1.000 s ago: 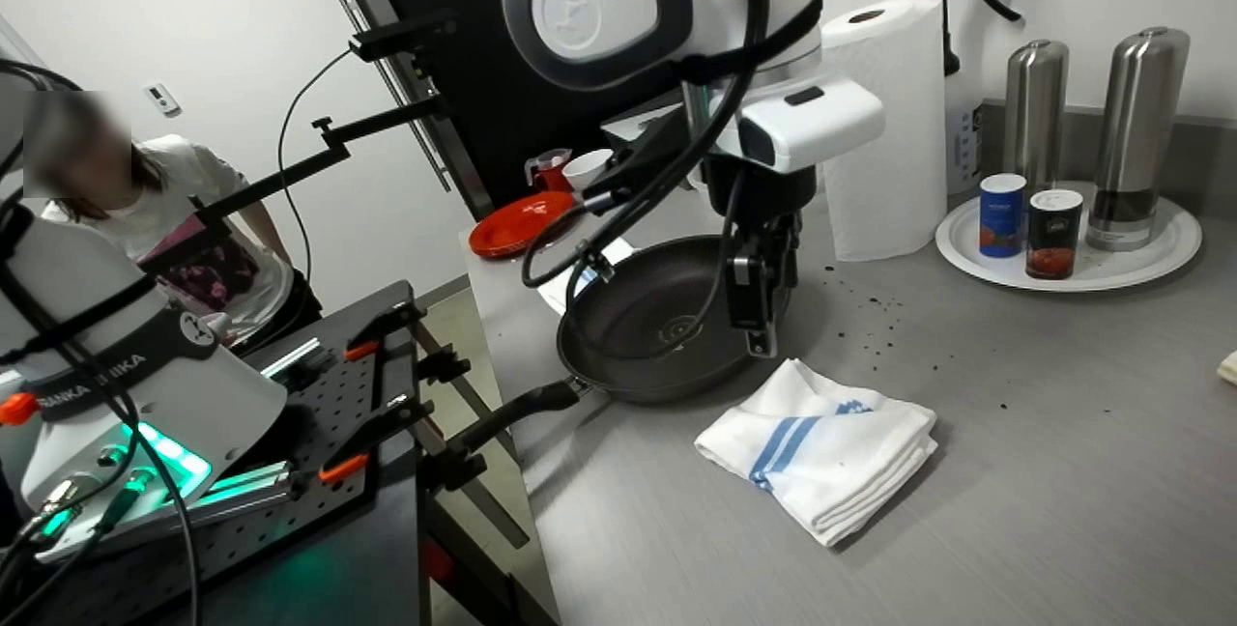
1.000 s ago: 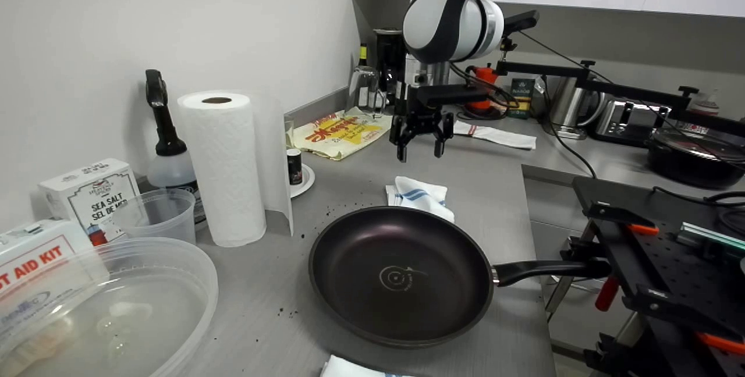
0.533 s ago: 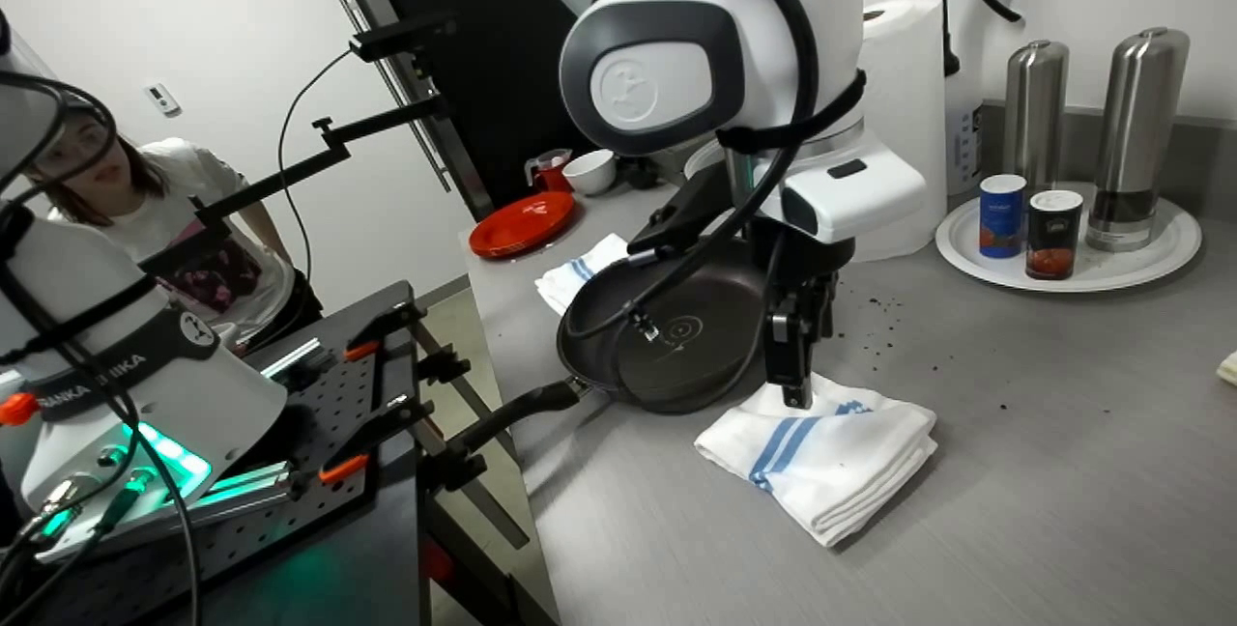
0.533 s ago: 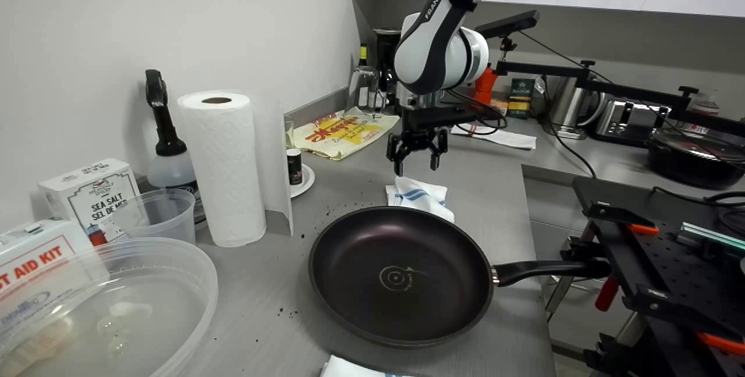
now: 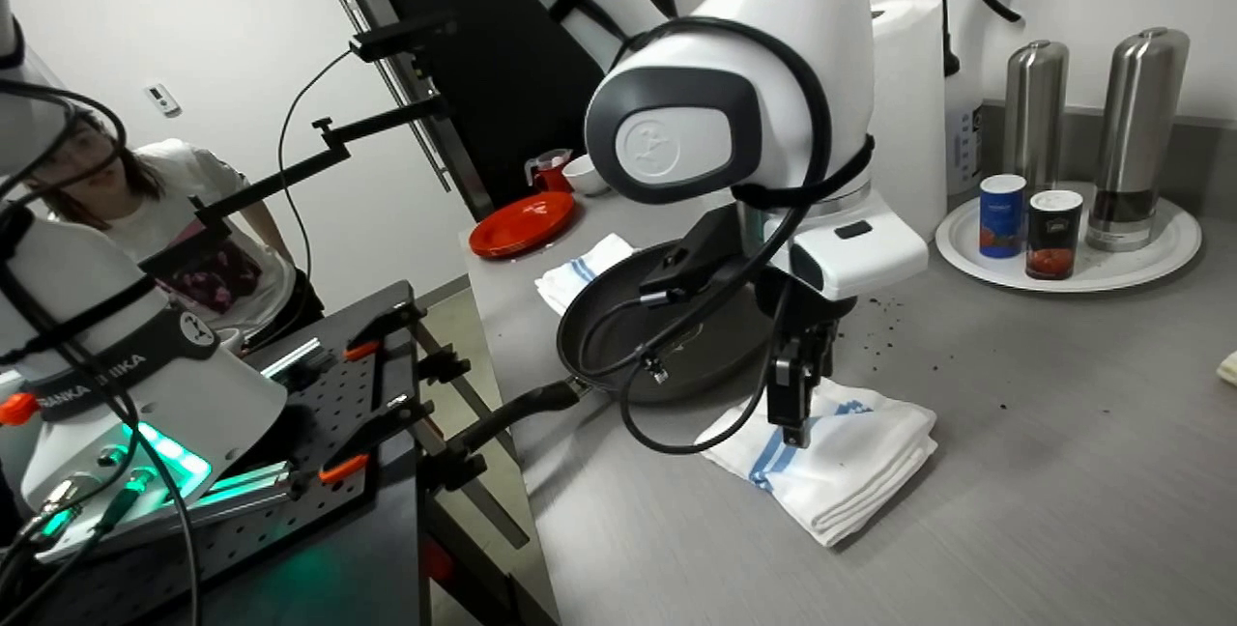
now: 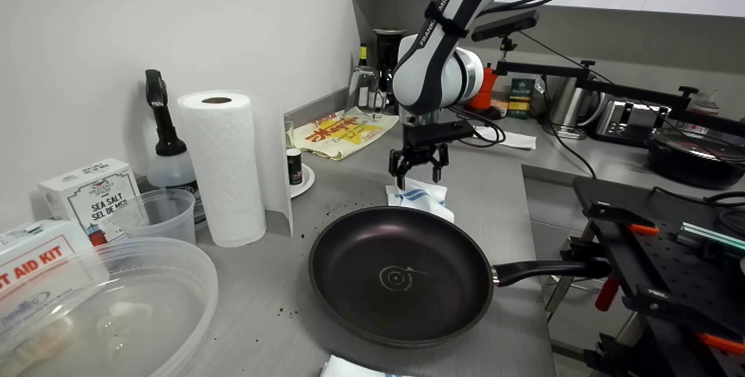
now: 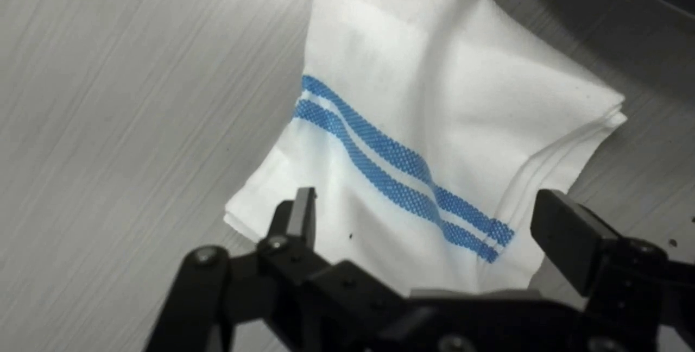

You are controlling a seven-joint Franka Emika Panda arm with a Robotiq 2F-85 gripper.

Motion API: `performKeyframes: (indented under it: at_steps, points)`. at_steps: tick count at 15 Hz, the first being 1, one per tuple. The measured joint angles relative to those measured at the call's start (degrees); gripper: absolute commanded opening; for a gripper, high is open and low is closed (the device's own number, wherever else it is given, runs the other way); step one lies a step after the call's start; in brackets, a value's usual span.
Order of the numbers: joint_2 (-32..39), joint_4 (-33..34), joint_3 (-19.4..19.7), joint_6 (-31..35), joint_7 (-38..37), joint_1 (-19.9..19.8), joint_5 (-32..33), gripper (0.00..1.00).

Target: Wipe the pan with the dish cloth

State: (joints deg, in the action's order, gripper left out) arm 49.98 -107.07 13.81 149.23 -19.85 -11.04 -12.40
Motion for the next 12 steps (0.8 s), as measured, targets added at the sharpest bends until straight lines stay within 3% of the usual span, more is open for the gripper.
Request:
performKeyframes:
  at_steps: [10, 11, 12]
  points:
    - [3.4, 0.2, -0.5, 0.1, -1.6, 0.1, -0.4, 1.00]
    - [3.8, 0.5, -0.7, 0.1, -1.6, 0.1, -0.5, 0.96]
    - [4.1, 0.8, -0.9, 0.1, -1.7, 0.1, -0.5, 0.74]
